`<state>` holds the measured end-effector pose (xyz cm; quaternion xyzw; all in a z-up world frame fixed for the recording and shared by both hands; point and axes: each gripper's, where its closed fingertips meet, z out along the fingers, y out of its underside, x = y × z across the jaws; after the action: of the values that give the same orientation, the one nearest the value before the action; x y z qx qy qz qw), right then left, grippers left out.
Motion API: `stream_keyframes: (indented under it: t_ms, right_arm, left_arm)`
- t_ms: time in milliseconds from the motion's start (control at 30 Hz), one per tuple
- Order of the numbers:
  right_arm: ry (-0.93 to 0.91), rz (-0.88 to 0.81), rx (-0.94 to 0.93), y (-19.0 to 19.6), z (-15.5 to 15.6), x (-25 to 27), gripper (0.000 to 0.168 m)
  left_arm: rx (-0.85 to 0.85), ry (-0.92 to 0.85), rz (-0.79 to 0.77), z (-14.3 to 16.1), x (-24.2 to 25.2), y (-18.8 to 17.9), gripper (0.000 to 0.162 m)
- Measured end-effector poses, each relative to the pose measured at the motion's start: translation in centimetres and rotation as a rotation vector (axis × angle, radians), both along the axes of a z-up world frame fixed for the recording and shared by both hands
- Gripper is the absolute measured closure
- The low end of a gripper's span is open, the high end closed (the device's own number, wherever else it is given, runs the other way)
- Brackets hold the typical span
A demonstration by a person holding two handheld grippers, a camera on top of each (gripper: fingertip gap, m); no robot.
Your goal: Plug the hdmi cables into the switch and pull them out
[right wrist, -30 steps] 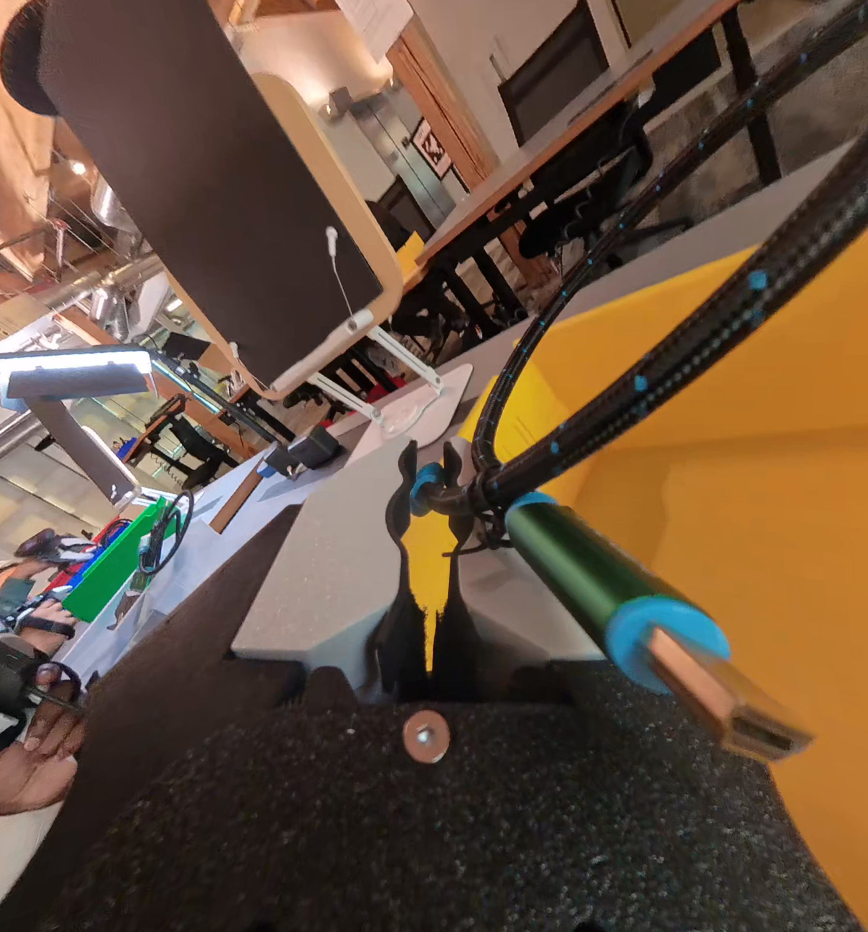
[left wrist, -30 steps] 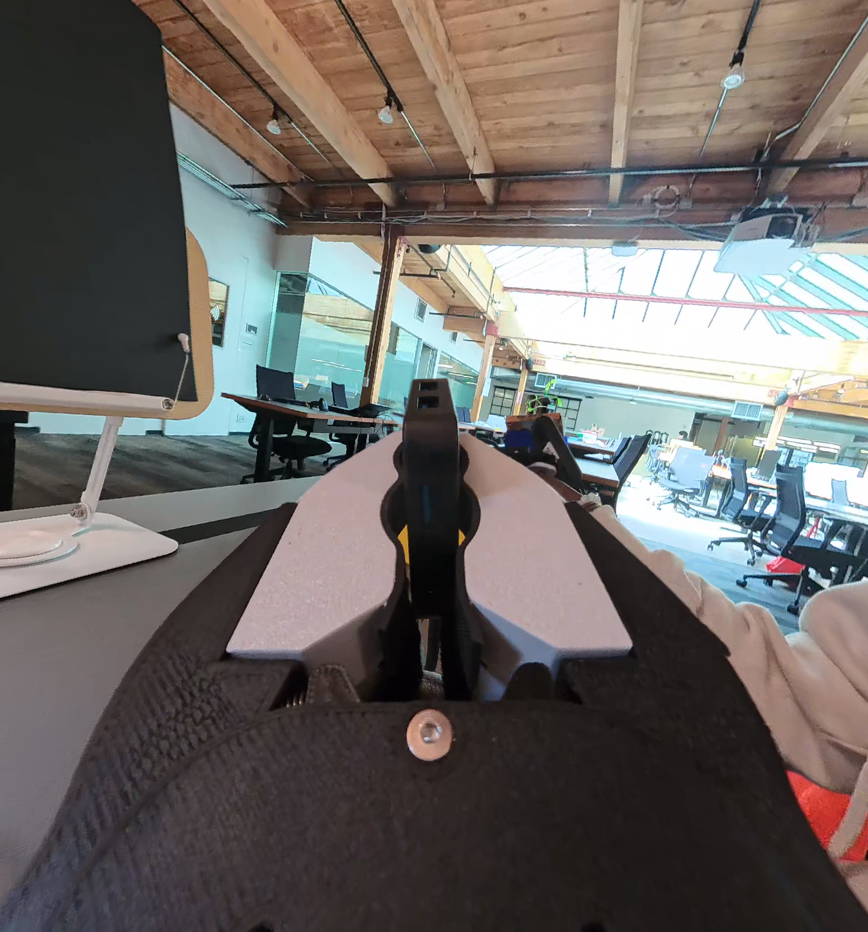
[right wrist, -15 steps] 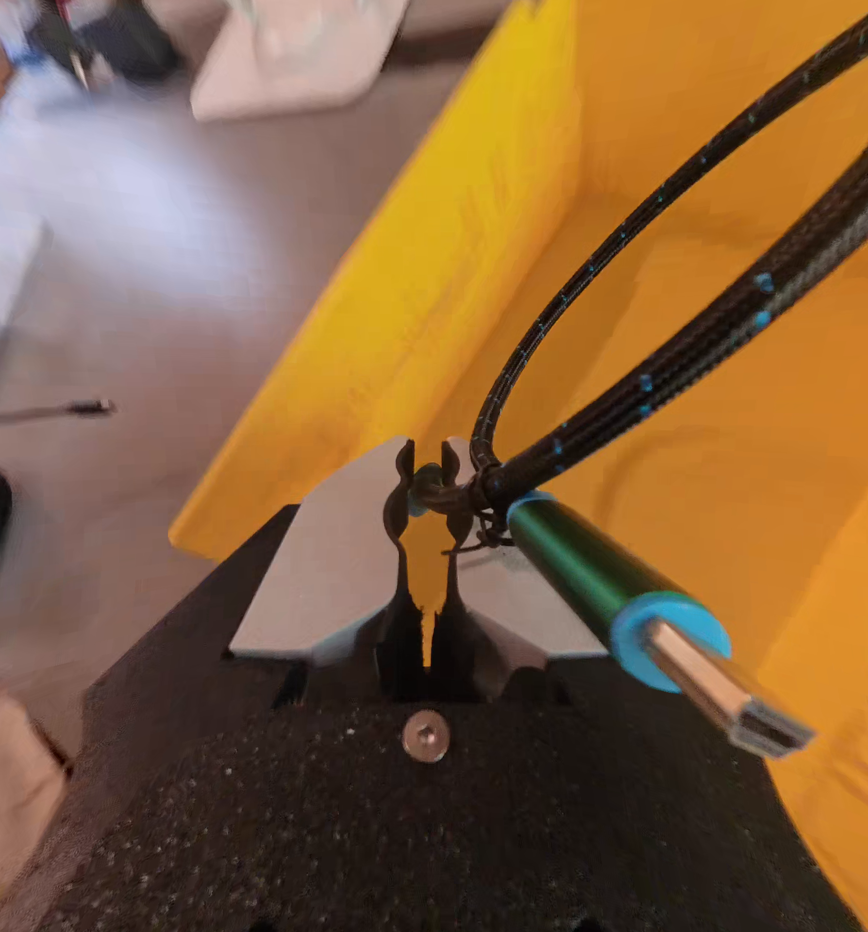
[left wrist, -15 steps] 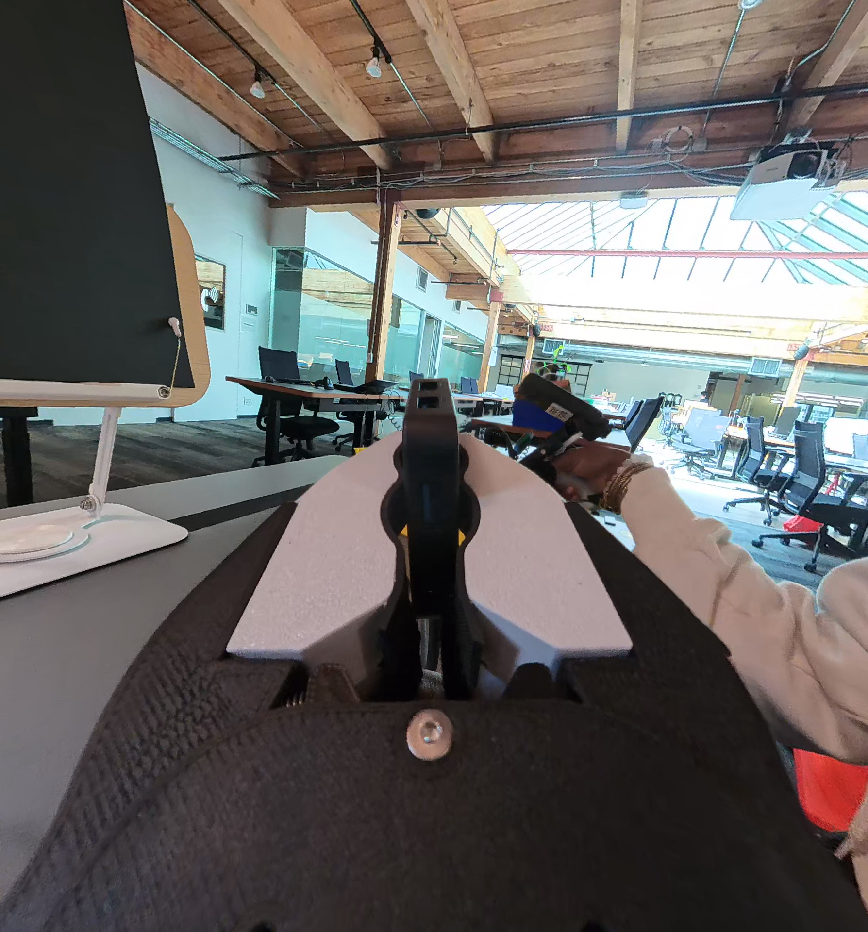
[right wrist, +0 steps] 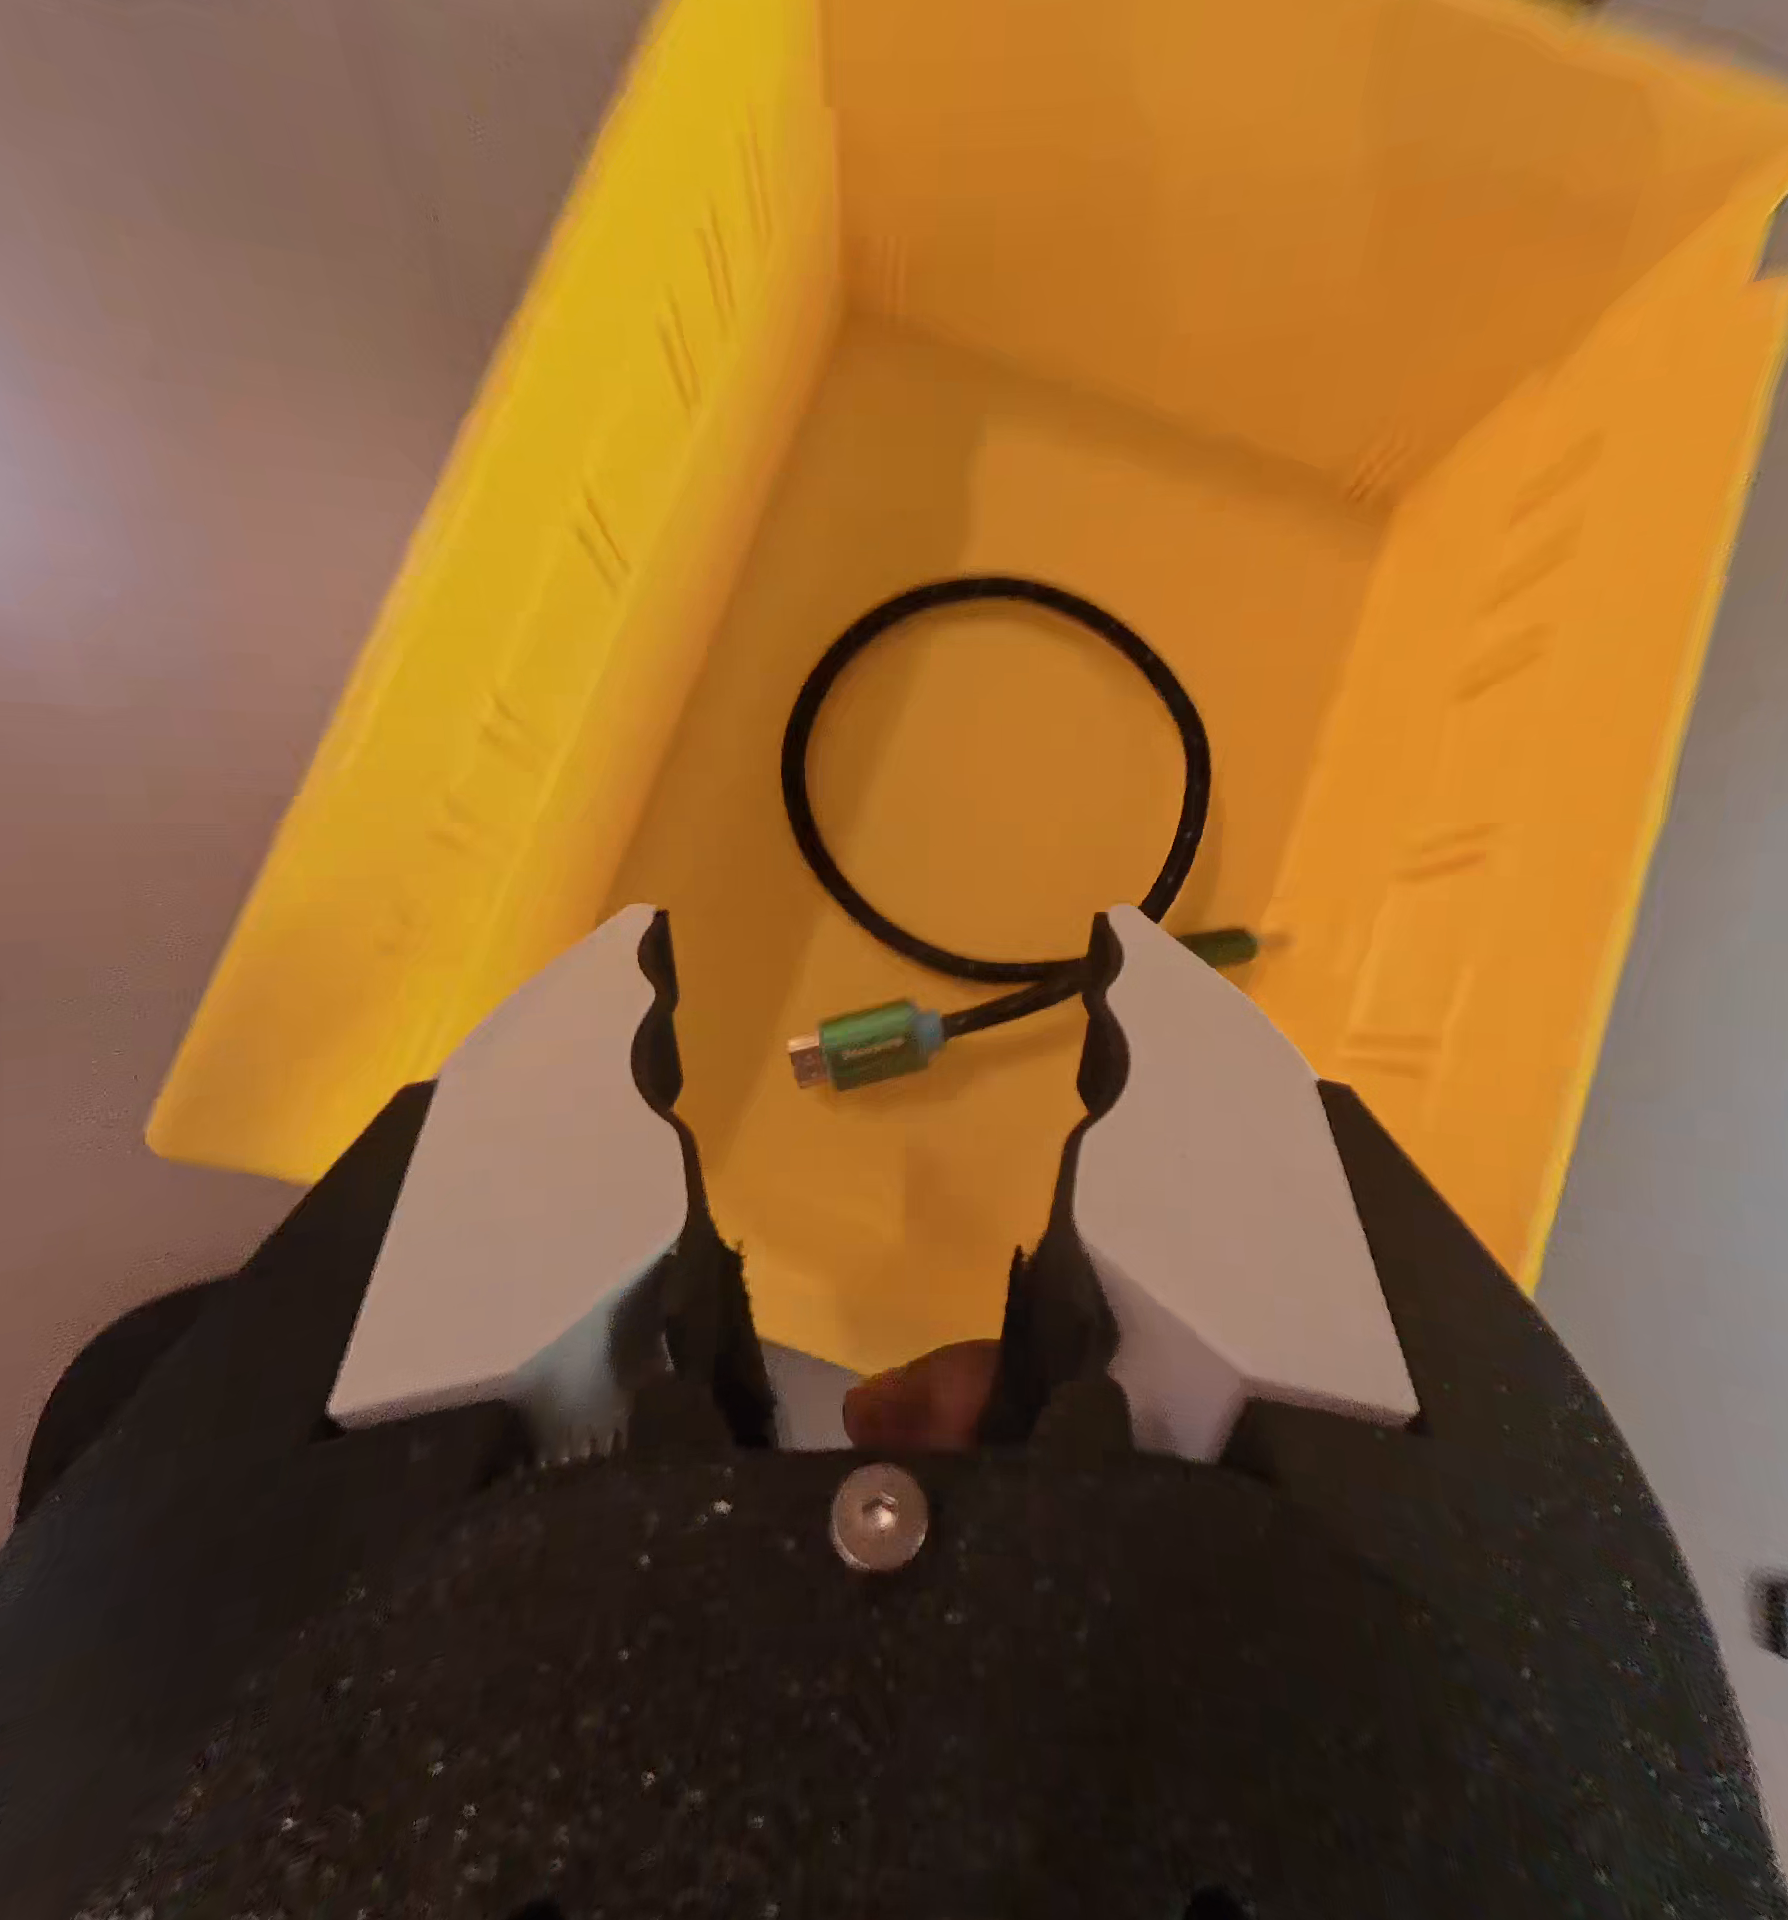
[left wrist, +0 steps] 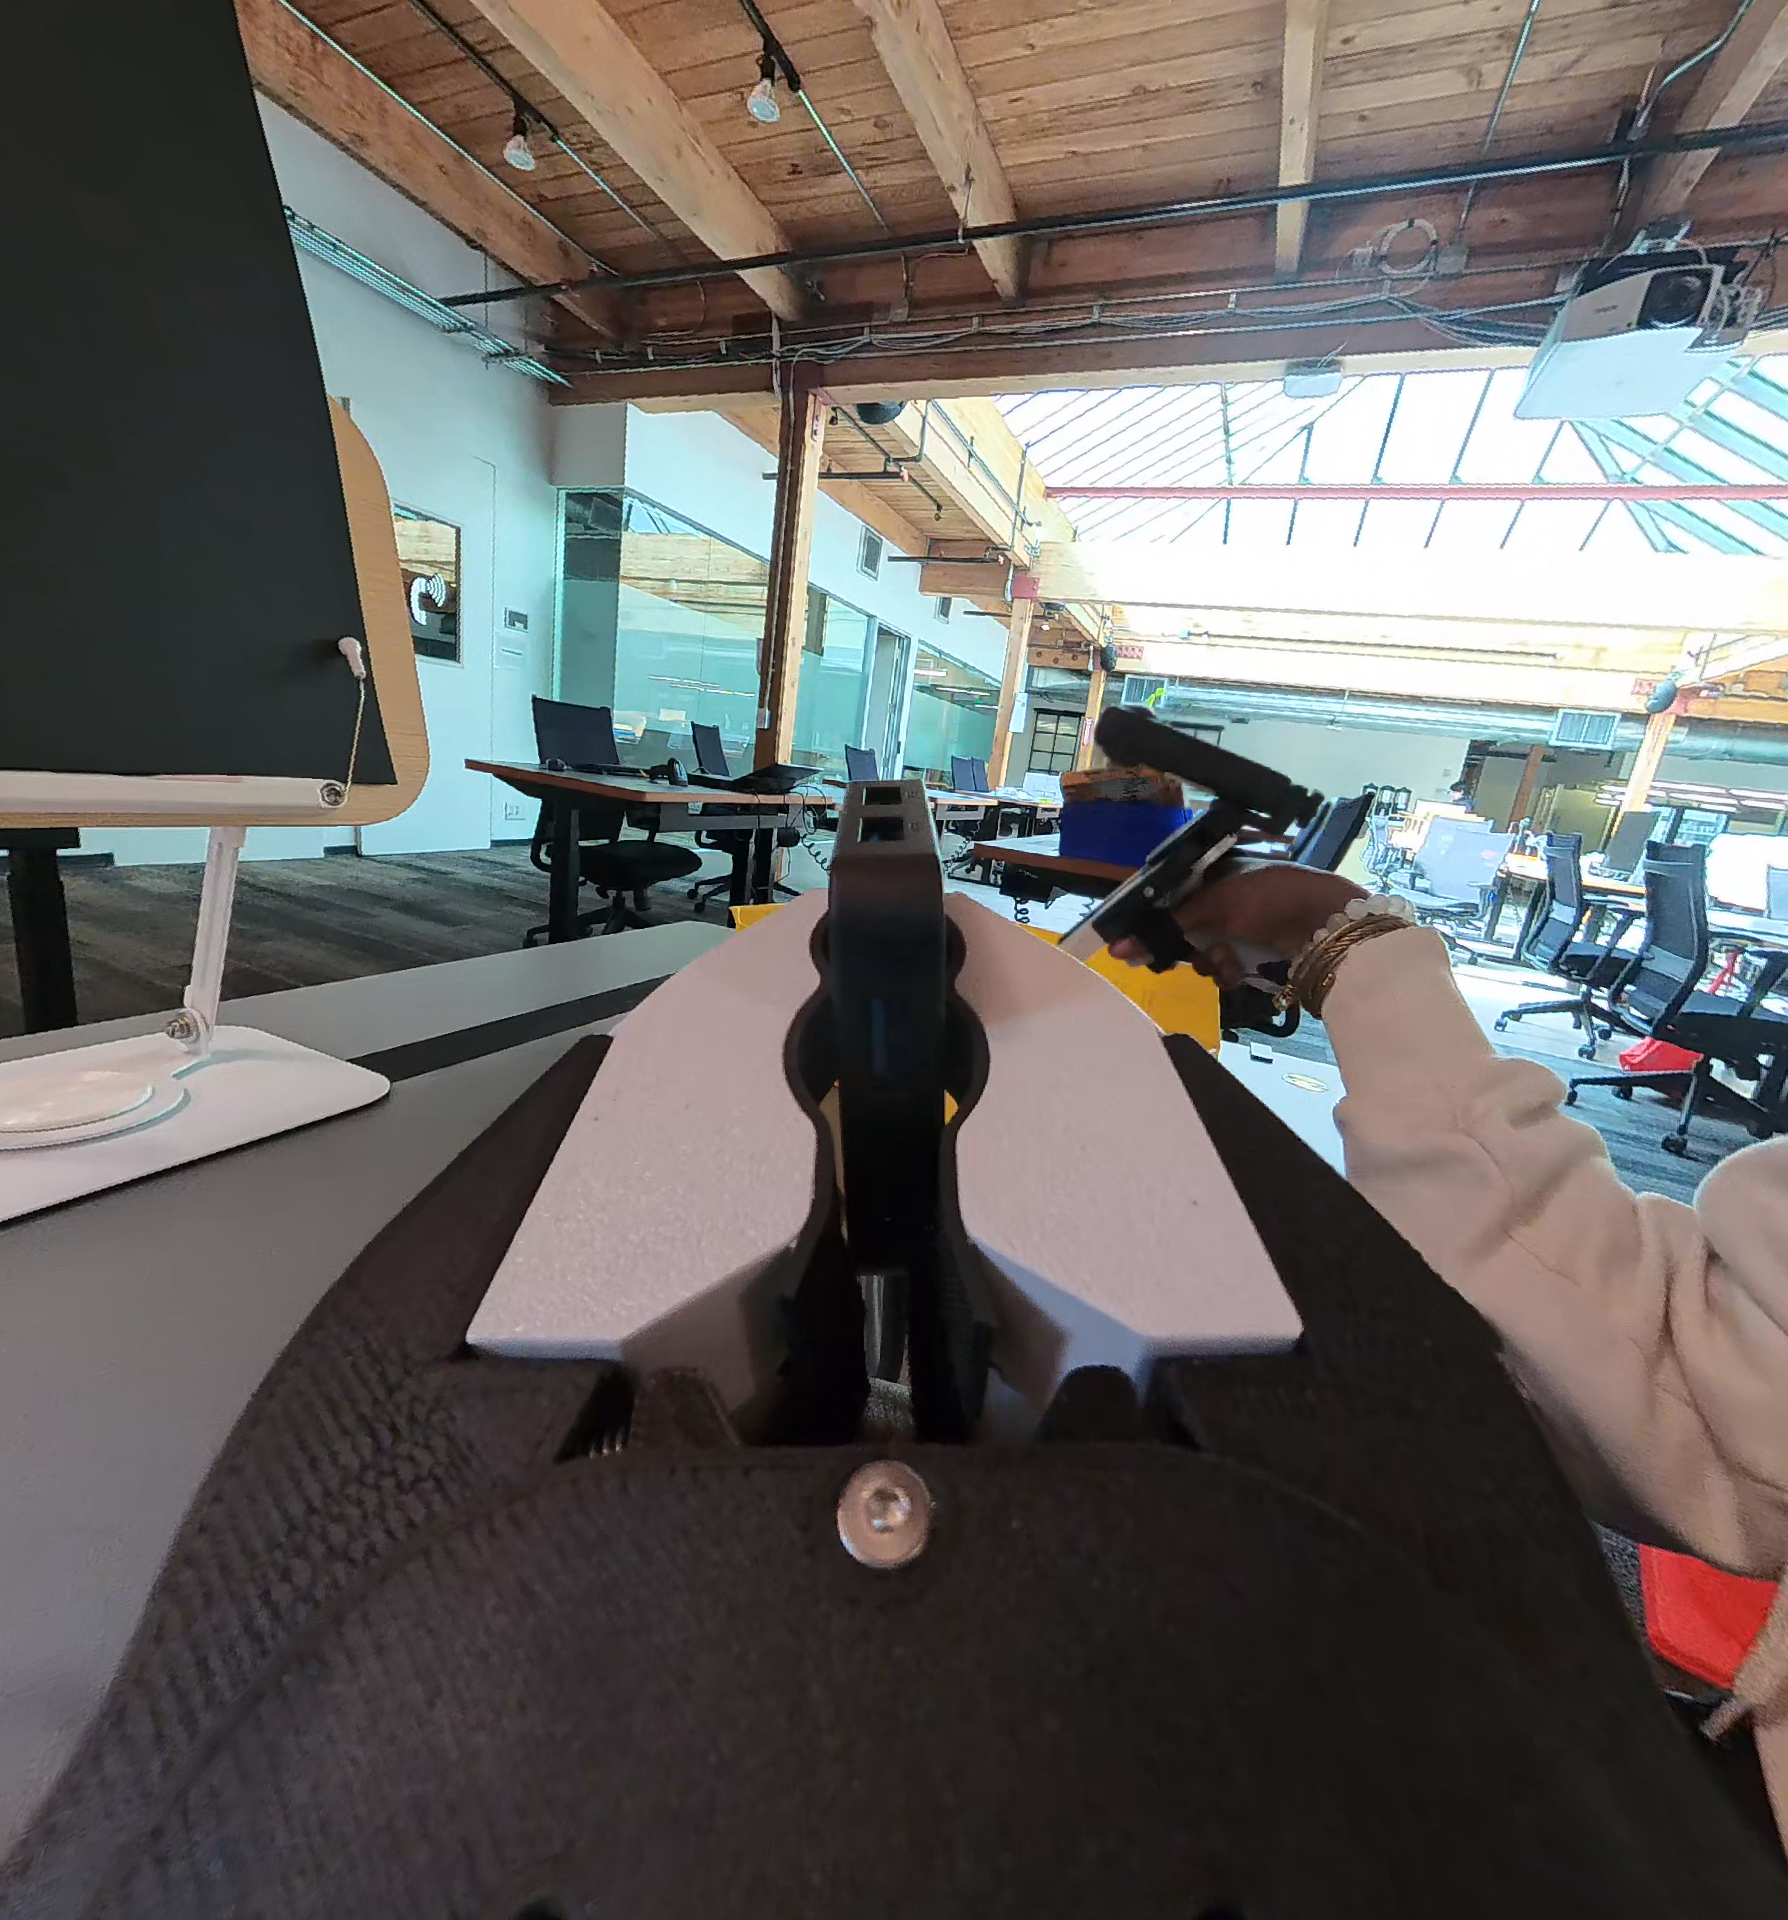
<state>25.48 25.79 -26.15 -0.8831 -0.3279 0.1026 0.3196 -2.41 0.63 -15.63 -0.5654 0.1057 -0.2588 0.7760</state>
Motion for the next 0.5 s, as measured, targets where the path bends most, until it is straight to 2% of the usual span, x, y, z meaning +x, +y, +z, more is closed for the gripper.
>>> stream_keyframes:
  t_ms: [67, 133, 200, 233, 300, 367, 433, 500]
  right_arm:
    - [-0.048, -0.02, 0.099, 0.8, 1.3, 0.0, 0.089]
    - [-0.013, 0.093, 0.311, 1.2, 4.4, -2.4, 0.094]
    - [0.22, 0.385, 0.484, -2.0, 8.4, -8.5, 0.104]
    - [0.375, 0.573, 0.518, -5.1, 10.1, -11.7, 0.109]
    - [0.647, 0.963, 0.46, -12.9, 11.9, -16.7, 0.11]
    - [0.765, 1.267, 0.295, -19.7, 11.3, -19.9, 0.11]
    - [0.748, 1.408, 0.195, -24.0, 9.3, -23.0, 0.11]
    - [0.675, 1.489, 0.174, -27.1, 7.1, -25.4, 0.11]
  left_arm:
    - [0.003, -0.002, 0.001, 0.0, 0.0, 0.0, 0.148]
    - [0.015, -0.012, -0.004, 0.2, -0.1, -0.2, 0.147]
    - [0.035, -0.03, -0.017, 0.6, 0.0, -0.4, 0.148]
    - [0.051, -0.038, -0.022, 0.8, -0.1, -0.6, 0.147]
    - [0.096, -0.054, -0.03, 1.5, -0.2, -1.1, 0.148]
    - [0.143, -0.076, -0.046, 2.1, -0.2, -1.7, 0.148]
    - [0.171, -0.091, -0.083, 2.5, 0.0, -2.3, 0.148]
    - [0.171, -0.08, -0.121, 2.5, 0.5, -2.5, 0.148]
